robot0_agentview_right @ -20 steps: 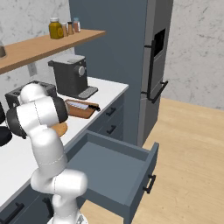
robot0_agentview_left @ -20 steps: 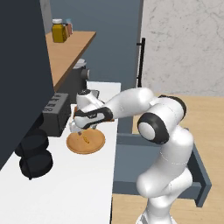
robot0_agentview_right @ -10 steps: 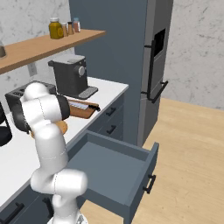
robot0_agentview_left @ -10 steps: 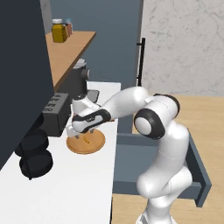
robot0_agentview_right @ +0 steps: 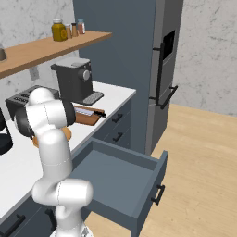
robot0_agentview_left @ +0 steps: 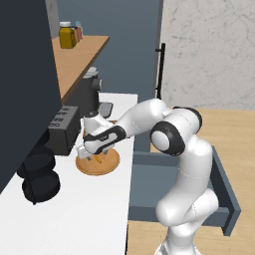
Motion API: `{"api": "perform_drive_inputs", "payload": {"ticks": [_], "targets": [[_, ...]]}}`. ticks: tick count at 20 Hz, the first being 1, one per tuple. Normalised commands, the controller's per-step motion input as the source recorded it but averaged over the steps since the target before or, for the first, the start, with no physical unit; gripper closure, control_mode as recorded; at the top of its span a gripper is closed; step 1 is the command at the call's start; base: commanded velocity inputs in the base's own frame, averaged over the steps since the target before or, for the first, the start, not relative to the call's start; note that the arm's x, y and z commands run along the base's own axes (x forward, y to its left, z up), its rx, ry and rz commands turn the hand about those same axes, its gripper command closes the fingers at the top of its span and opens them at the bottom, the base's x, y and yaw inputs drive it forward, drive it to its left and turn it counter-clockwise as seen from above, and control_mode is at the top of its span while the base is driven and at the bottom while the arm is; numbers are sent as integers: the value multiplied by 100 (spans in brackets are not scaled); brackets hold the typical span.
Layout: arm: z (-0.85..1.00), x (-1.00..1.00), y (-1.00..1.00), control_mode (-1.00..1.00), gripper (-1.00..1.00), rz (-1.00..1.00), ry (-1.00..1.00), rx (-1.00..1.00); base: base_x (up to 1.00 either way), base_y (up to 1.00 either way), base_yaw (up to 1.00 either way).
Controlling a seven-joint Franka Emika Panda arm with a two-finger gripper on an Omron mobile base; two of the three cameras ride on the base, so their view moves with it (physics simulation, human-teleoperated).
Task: Pick up the knife from the drawer and place it on the cutting board. Then place the meat from the plate to the cutting board.
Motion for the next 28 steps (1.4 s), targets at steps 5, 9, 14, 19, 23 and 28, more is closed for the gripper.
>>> {"api": "perform_drive_inputs", "payload": {"ticks": [5, 9, 14, 19, 23, 28], "targets": [[-31, 0, -5, -100, -100, 0, 1, 0, 0, 0, 0], [-32, 0, -3, -100, -100, 0, 2, 0, 0, 0, 0], [-10, 0, 0, -100, -100, 0, 0, 0, 0, 0, 0], [-9, 0, 0, -100, 100, 0, 0, 0, 0, 0, 0], [-1, 0, 0, -100, 100, 0, 0, 0, 0, 0, 0], [0, 0, 0, -100, 100, 0, 0, 0, 0, 0, 0]]}}
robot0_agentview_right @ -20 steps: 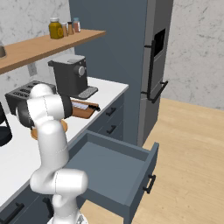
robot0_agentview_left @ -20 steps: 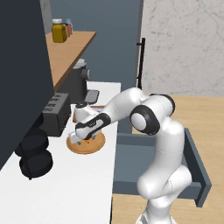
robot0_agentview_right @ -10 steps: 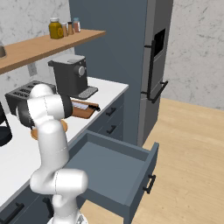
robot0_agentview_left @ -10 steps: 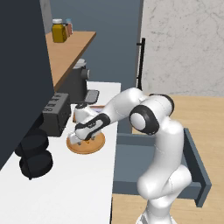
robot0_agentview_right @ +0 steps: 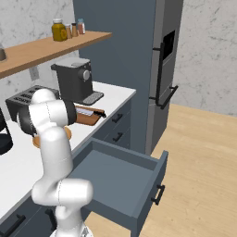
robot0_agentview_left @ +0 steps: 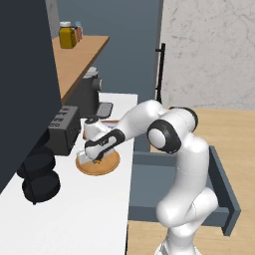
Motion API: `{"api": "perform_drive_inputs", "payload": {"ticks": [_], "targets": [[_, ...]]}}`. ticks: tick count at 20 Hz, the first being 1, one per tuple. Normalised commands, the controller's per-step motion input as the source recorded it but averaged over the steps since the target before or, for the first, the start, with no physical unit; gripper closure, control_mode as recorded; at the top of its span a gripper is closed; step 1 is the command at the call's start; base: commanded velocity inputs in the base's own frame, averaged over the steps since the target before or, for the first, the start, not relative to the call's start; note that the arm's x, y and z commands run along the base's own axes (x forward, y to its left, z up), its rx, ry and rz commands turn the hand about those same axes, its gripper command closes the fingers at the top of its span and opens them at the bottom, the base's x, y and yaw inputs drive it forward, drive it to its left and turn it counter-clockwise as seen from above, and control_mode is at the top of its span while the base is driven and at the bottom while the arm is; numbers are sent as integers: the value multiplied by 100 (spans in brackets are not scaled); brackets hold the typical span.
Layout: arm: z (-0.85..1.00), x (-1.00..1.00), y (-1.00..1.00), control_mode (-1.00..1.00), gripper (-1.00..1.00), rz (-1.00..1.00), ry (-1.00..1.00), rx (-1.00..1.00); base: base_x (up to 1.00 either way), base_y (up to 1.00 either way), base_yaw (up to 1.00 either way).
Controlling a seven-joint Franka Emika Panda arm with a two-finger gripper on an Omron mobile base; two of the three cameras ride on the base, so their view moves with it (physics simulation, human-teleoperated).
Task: Pick up the knife from the drawer and place it on the cutting board. Then place the meat from the plate to the cutting board.
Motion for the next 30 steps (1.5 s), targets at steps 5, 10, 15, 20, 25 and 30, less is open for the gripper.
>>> {"api": "perform_drive_inputs", "payload": {"ticks": [5, 10, 15, 20, 25, 30], "targets": [[0, 2, -8, -100, 100, 0, 0, 0, 0, 0, 0], [35, 30, -40, -100, 100, 3, 0, 0, 0, 0, 0], [47, 63, -49, -100, 100, 17, 0, 0, 0, 0, 0], [7, 79, -60, -100, 100, 33, 0, 0, 0, 0, 0], [6, 90, -41, -100, 100, 41, 0, 0, 0, 0, 0], [25, 90, -10, -100, 100, 37, 17, 0, 0, 0, 0]]}}
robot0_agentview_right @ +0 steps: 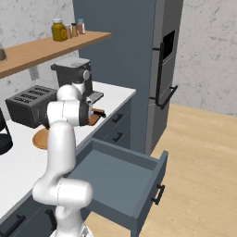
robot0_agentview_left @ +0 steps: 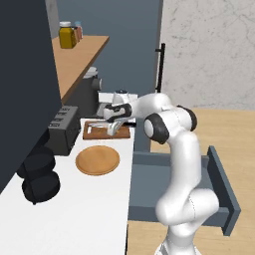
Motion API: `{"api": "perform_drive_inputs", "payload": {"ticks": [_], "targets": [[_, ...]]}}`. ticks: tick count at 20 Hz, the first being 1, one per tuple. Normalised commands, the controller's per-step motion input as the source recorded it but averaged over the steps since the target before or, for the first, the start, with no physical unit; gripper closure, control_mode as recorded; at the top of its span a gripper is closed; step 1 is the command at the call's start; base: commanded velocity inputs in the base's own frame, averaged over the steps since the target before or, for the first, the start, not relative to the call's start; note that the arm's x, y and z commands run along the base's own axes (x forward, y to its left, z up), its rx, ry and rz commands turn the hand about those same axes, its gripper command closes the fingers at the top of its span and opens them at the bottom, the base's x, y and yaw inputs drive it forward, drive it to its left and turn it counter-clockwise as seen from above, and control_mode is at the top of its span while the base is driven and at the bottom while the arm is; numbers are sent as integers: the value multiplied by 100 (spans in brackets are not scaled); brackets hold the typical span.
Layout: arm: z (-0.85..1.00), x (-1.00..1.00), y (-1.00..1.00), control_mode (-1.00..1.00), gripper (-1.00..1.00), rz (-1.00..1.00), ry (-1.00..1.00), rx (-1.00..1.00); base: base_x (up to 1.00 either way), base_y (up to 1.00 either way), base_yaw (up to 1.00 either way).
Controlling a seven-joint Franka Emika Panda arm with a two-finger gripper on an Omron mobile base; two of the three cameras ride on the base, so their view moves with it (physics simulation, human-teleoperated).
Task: Pick up the knife from the drawer and place it on the cutting board. Then place the meat from the plate to the cutting board.
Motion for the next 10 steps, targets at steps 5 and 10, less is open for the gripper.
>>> {"api": "perform_drive_inputs", "payload": {"ticks": [5, 10], "targets": [[2, 45, 0, -100, 100, 19, 9, -2, 0, 0, 0], [-4, 31, 0, -100, 100, 13, 4, -5, 0, 0, 0]]}}
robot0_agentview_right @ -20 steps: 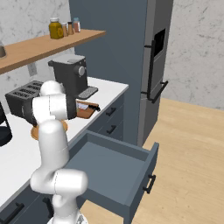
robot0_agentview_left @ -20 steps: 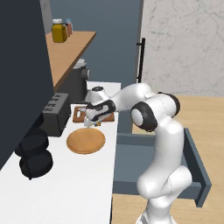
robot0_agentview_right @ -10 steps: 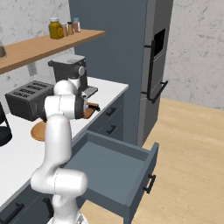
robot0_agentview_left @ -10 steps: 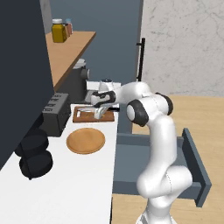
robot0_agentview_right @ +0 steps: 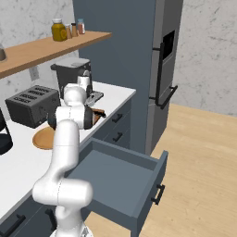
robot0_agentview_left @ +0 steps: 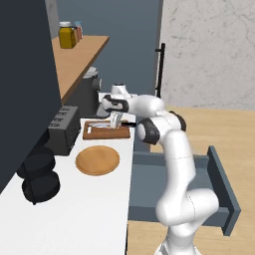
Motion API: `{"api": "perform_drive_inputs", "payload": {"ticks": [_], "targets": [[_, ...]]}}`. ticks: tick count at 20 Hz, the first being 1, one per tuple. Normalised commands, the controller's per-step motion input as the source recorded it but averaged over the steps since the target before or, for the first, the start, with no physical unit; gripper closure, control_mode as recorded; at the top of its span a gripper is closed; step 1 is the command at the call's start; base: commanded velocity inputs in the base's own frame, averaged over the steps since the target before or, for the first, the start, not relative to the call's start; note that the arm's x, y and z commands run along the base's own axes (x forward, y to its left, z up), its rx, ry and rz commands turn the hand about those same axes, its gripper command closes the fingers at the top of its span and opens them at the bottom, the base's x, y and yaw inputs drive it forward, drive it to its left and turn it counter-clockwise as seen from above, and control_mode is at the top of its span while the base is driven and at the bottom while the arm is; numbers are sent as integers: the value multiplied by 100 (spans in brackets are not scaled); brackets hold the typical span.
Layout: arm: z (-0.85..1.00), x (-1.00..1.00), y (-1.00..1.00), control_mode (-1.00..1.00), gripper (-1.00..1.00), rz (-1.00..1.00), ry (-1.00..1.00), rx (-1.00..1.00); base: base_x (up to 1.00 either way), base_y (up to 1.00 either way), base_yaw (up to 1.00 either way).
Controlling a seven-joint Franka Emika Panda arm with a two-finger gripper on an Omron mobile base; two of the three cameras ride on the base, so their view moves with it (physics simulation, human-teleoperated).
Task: Pick up the knife from the drawer and place it on the cutting board. Then place the meat from the plate to the cutting board.
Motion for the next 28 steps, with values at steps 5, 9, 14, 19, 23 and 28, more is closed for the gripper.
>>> {"api": "perform_drive_inputs", "payload": {"ticks": [5, 9, 14, 19, 23, 28], "targets": [[-27, 13, 0, -100, 100, 11, 2, -6, 0, 0, 0], [-37, 0, 0, -100, 100, 9, 0, -4, 0, 0, 0], [-8, 4, 0, -100, 100, 6, 0, 0, 0, 0, 0], [-3, 10, 0, -100, 100, 5, 0, 0, 0, 0, 0], [-10, 1, 0, -100, -100, 2, 0, 0, 0, 0, 0], [-5, -15, 0, -100, -100, 0, 0, 0, 0, 0, 0]]}}
